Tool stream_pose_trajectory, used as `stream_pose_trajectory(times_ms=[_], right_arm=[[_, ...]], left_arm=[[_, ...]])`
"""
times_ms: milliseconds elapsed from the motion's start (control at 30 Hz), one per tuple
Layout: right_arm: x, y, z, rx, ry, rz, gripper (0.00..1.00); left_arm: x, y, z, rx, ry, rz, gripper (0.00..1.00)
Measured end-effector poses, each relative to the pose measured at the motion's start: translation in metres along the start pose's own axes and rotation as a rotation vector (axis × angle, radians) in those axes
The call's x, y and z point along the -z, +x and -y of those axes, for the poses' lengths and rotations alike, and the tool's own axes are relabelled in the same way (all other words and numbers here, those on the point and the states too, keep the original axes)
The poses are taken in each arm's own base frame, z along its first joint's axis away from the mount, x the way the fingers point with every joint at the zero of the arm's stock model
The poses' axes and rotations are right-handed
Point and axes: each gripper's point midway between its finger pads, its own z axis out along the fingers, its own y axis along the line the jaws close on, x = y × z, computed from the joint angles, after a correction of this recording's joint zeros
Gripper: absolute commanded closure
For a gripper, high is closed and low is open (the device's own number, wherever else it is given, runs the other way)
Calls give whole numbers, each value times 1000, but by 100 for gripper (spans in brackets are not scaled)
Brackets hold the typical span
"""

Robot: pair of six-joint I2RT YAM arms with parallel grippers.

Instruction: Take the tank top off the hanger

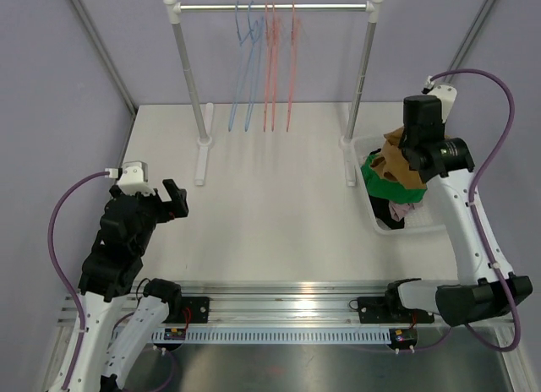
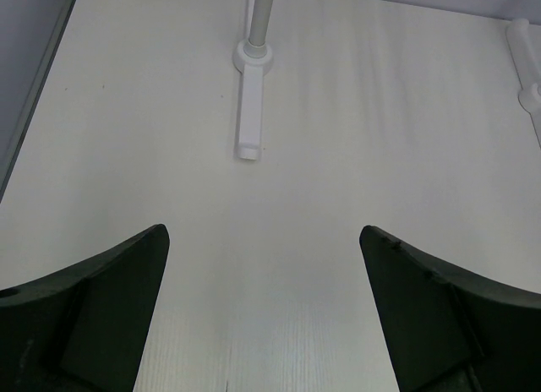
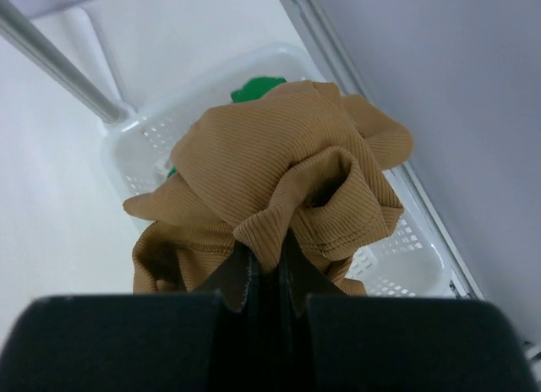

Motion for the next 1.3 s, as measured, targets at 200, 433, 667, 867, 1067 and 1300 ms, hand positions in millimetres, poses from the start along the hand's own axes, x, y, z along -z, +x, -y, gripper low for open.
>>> stream_pose_trajectory(times_ms=[200,433,667,867,1067,1300], right_arm=[[-85,80,10,-44,31,-257,100],[-141,226,27,-98,101,-611,100],[-149,218,18,-168,83,-566,53],[-132,201,20,-220,79,-527,25],[-89,130,33,-290,55,-350,1],[-29,58,34,-318,-92,-155,0]], left_arm=[[0,0,0,1,-1,1,1],[0,0,0,1,0,1,1],[2,-1,-1,2,-1,10,1],[1,-1,-1,3,-4,11,1],[1,-3,-6,4,-30,20,1],[2,-7,-25,22,-136,41,1]])
